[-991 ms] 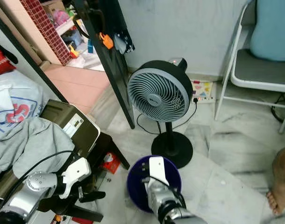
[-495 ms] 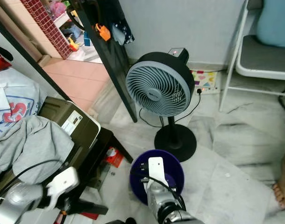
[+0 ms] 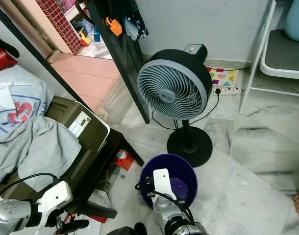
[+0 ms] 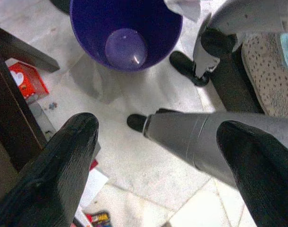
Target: Clean up the room
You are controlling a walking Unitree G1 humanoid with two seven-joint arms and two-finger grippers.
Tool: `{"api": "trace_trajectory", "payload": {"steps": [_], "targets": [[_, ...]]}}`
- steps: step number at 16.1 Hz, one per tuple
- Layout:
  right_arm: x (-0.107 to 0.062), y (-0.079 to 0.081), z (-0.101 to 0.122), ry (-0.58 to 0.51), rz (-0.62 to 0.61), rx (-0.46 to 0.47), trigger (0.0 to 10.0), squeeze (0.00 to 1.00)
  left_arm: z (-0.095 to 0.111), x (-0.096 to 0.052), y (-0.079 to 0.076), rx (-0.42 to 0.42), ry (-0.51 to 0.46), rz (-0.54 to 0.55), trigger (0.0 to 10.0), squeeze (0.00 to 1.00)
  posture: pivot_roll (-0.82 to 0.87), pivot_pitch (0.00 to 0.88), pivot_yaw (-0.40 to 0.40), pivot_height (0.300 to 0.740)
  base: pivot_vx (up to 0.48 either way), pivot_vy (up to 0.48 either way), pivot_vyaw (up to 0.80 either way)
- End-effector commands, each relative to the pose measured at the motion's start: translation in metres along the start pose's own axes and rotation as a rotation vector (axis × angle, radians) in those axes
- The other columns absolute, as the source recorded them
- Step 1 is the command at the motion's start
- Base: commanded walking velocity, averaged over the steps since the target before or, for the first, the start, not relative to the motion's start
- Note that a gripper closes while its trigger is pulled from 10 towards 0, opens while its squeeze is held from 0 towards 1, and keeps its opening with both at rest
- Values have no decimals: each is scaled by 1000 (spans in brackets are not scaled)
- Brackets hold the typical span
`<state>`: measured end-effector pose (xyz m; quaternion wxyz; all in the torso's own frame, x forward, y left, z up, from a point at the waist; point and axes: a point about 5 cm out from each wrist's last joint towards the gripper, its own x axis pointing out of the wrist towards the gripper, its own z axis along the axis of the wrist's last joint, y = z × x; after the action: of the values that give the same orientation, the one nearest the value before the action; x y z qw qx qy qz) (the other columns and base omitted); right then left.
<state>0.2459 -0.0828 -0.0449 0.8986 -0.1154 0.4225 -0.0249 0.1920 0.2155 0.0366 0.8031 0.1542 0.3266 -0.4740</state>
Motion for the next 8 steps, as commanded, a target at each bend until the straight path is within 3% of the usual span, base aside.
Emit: {"api": "trace_trajectory", "payload": {"steps": [1, 2, 3, 8], "targets": [[-6, 19, -5, 25, 32, 3, 10000, 0, -4, -3, 0, -25, 13, 23, 10000, 0, -19, 204, 239, 740, 0, 0, 0], [-1, 4, 8, -16, -5, 14, 10000, 0, -2, 1, 0, -30, -4, 30, 10000, 0, -36, 196, 219, 740, 0, 0, 0], [0, 2, 15, -43, -5, -1, 10000, 0, 0, 2, 2, -33, -13, 41, 10000, 0, -40, 195, 209, 740, 0, 0, 0], [-2, 4, 43, -136, 25, -82, 10000, 0, 17, 5, 11, -56, -91, 143, 10000, 0, 3, 163, 104, 740, 0, 0, 0]]}}
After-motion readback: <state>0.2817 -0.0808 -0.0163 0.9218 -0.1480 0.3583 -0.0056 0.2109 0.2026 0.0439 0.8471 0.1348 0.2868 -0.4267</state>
